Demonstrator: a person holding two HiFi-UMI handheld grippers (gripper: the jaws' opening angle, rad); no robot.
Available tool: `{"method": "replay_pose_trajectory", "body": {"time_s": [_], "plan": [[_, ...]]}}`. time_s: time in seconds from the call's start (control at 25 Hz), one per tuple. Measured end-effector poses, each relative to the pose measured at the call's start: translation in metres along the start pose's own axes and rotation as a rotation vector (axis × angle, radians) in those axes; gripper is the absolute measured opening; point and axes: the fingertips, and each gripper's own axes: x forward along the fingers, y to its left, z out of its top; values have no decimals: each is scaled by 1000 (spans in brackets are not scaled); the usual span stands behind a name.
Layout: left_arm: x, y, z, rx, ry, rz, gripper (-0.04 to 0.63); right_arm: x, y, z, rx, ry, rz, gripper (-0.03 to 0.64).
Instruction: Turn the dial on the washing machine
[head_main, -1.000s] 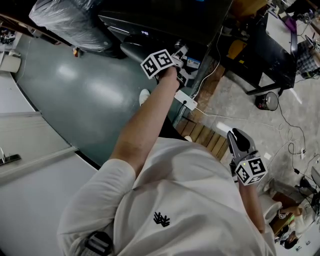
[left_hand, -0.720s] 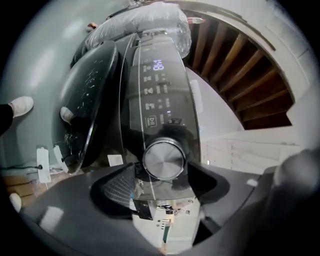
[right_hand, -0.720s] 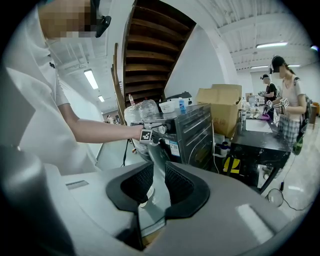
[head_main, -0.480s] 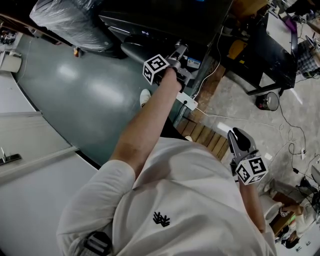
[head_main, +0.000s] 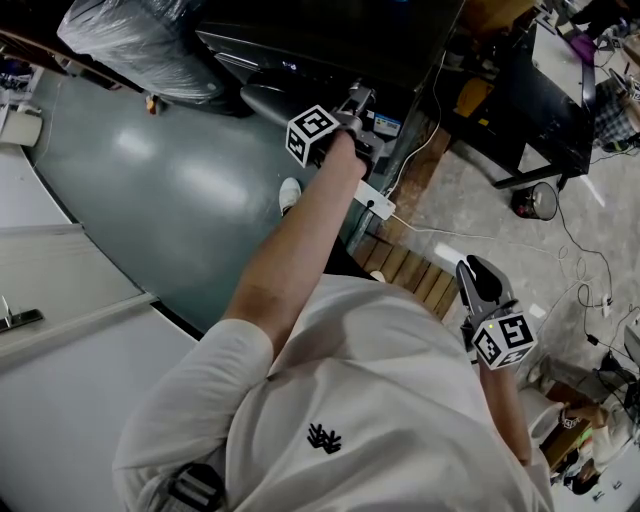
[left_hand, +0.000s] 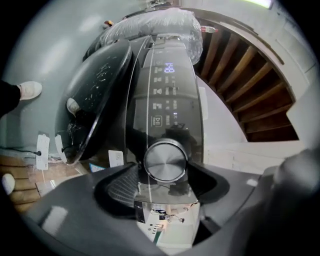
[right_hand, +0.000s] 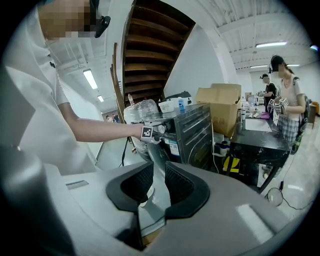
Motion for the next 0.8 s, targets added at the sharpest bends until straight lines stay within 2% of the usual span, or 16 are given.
{"method": "replay_pose_trajectory", "body": {"time_s": [0.24,0.44,0.6,0.68,0.8], "plan": [[2,-4,4,114,15,35,322,2,0,1,-1,3,1,69],[0,-7,5,347,35,102,318,2,0,0,-3,4,4,71],[-1,-7,4,493,50,145,318,1,-1,0,0,0,3,70],[-1,-7,4,502,51,143,318,0,-1,0,-2,0,2,71],[-2,-7,2,413,41,101,318,-1,-1,-1,-3,1,1,69]]}}
